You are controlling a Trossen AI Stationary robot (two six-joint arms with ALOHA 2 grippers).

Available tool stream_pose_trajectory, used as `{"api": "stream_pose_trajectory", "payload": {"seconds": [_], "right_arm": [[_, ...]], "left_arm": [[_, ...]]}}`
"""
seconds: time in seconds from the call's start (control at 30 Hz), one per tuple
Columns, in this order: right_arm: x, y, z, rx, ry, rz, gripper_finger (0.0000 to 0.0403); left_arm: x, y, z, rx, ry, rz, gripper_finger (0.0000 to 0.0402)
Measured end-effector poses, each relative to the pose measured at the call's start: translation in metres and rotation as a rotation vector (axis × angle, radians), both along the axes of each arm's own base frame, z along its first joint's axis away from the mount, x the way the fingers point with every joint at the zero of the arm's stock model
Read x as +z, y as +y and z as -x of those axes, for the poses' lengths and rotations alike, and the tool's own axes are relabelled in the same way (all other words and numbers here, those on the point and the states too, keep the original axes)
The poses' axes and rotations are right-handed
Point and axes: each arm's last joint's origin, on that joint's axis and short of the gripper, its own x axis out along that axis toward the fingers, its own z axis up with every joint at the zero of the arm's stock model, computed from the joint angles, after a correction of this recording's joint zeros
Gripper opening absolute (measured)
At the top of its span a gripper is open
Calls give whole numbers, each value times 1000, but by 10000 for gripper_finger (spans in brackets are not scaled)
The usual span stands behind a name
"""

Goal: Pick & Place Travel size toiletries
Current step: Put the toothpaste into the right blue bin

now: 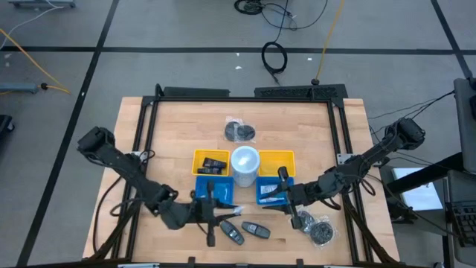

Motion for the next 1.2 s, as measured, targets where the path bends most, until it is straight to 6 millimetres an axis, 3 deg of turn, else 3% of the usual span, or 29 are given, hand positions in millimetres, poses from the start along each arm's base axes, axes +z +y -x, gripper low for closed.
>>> {"api": "stream_pose_trajectory", "payload": {"seconds": [0.23,0.4,1.2], "right_arm": [[1,0,0,1,-16,6,112],[1,0,0,3,-17,6,112],[10,2,1,80,-95,-33,112]], "left_arm": [[-19,9,-29,-111,-15,36,33],[-27,14,-39,-123,-8,48,33],[-36,22,-47,-105,29,60,33]]}}
